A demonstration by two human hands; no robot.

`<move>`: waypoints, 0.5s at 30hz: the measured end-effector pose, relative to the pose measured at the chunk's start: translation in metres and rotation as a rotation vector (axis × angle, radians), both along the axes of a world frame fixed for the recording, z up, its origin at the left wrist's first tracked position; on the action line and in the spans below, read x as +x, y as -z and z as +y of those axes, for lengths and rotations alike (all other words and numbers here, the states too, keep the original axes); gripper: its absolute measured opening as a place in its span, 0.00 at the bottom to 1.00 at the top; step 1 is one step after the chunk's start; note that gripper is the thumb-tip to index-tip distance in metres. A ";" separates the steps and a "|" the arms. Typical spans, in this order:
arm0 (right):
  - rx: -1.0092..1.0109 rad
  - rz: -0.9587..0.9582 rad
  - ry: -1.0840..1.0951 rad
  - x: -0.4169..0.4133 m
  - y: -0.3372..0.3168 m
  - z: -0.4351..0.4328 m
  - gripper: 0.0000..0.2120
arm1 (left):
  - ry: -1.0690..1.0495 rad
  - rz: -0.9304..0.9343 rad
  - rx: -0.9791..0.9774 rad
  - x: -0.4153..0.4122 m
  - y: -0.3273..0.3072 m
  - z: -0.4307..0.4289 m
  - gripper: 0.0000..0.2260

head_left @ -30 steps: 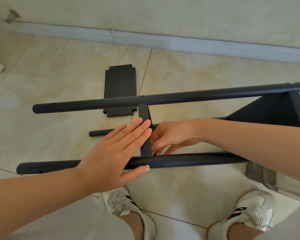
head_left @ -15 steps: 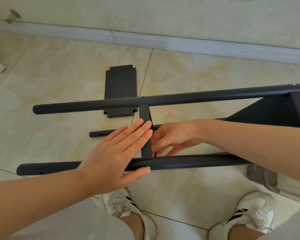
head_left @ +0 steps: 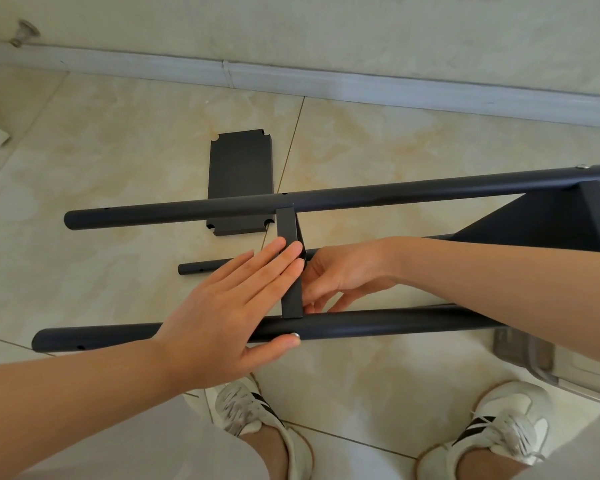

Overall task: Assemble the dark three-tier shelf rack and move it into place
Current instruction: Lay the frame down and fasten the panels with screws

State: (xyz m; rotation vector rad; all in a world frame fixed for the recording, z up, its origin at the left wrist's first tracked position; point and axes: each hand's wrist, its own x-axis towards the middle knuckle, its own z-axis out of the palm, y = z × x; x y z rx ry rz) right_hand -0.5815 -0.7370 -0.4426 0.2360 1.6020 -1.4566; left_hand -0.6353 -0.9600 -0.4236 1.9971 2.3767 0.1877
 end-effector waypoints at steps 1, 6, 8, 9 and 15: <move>0.002 -0.003 0.001 0.000 0.000 0.000 0.07 | 0.001 -0.001 -0.001 0.000 0.000 0.000 0.33; -0.028 -0.014 -0.004 -0.001 0.001 0.001 0.06 | -0.001 -0.001 0.002 0.000 -0.001 0.000 0.33; -0.055 -0.014 -0.005 -0.001 0.000 0.002 0.05 | 0.000 0.001 0.001 0.001 -0.001 0.000 0.33; -0.061 -0.013 -0.005 -0.002 0.000 0.003 0.05 | 0.000 0.000 0.001 0.001 -0.001 0.000 0.33; -0.040 -0.024 -0.005 -0.003 0.002 0.003 0.06 | -0.001 -0.002 -0.006 0.001 -0.002 0.000 0.33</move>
